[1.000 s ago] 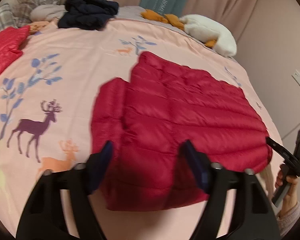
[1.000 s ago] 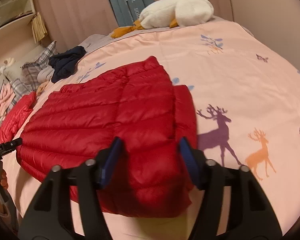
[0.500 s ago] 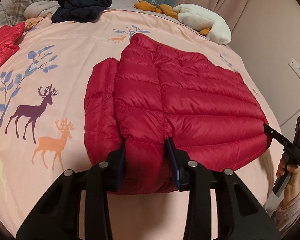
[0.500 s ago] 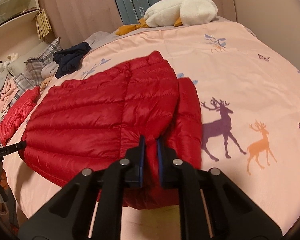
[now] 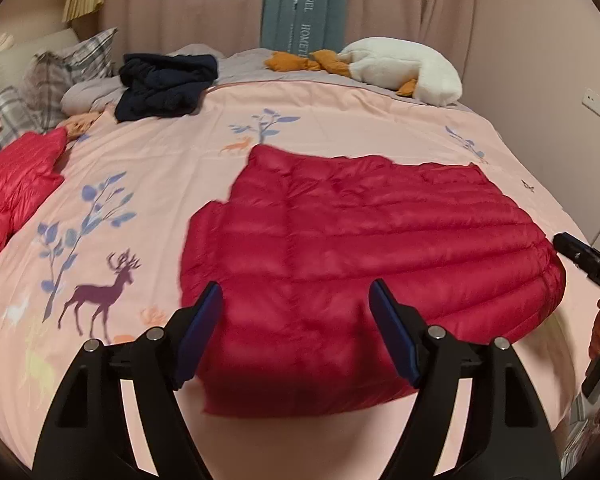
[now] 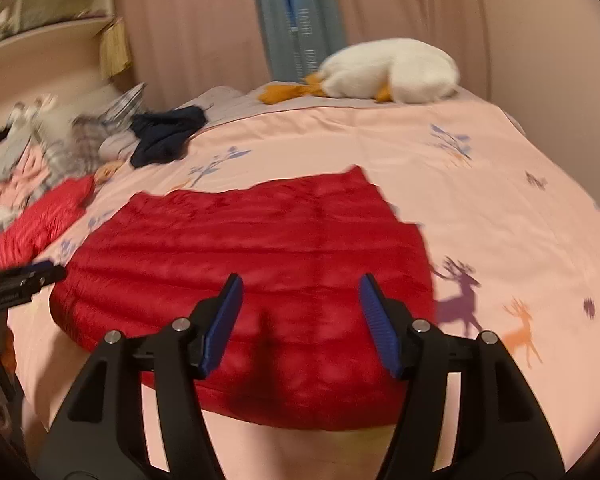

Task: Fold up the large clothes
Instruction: 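Press both open tools on the folded jacket edge to flatten it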

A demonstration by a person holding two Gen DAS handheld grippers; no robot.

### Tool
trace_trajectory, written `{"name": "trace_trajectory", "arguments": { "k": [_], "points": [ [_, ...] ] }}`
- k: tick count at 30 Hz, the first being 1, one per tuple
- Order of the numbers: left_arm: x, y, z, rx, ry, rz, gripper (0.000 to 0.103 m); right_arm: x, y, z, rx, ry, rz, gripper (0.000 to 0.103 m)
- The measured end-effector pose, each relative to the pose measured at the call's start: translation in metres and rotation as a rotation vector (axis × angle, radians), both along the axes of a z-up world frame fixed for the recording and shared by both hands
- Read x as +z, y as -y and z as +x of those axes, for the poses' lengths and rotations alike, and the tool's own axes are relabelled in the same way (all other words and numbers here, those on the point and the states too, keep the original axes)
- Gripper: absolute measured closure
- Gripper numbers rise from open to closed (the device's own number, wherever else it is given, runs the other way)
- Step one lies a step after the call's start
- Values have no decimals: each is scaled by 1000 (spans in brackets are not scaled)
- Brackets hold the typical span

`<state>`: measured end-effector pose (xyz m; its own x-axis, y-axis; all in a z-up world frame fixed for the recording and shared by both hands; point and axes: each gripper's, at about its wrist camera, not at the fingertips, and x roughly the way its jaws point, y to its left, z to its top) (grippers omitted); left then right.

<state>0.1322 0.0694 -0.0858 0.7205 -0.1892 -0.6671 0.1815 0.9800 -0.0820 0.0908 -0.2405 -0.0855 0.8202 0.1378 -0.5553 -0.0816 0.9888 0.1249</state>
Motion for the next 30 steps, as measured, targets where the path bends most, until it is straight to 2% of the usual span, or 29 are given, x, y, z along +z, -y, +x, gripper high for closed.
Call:
{"name": "trace_trajectory", "arguments": {
  "k": [8, 11, 14, 18, 24, 30],
  "points": [
    [-8, 31, 15, -20, -3, 67, 27, -7, -44, 20, 54, -4, -91, 38],
    [-21, 34, 24, -15, -45, 75, 26, -21, -53, 30, 57, -54, -117, 38],
    [-30, 37, 29, -14, -63, 99, 18, -37, -53, 40, 60, -118, -108, 36],
    [-38, 36, 31, -20, -85, 99, 15, -45, -54, 47, 66, -144, -111, 35],
    [-28, 34, 27, -4, -64, 82, 15, -30, -48, 40, 54, -113, -67, 36],
    [-25, 26, 29, 26, -59, 75, 15, -20, -24, 32, -26, -65, -58, 36]
  ]
}}
